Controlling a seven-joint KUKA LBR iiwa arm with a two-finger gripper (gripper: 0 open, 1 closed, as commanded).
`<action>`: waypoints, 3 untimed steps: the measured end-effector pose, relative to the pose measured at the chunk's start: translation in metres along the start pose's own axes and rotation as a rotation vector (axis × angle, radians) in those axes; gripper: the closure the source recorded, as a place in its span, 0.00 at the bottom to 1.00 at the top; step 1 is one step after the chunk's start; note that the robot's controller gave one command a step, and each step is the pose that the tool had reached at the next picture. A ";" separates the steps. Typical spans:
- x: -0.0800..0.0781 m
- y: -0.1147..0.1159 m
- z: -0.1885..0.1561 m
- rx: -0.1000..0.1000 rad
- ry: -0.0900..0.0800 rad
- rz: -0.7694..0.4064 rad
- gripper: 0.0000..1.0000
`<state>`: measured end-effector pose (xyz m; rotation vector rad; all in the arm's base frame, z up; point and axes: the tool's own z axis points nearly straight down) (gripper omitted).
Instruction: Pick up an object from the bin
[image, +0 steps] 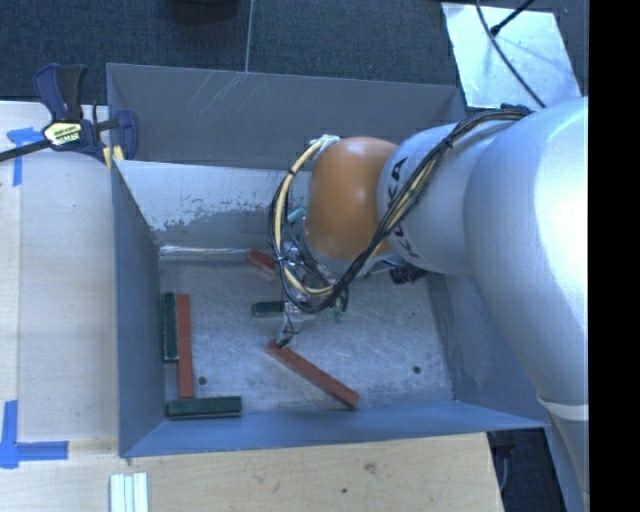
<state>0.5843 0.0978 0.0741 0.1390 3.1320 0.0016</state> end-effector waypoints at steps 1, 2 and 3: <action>0.000 0.000 0.001 0.000 0.002 -0.001 1.00; -0.003 0.000 -0.071 -0.001 -0.004 -0.004 1.00; -0.004 0.000 -0.096 -0.001 0.000 -0.006 1.00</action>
Offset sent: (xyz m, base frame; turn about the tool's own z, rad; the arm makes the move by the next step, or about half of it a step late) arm 0.0000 0.0000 0.0000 0.0000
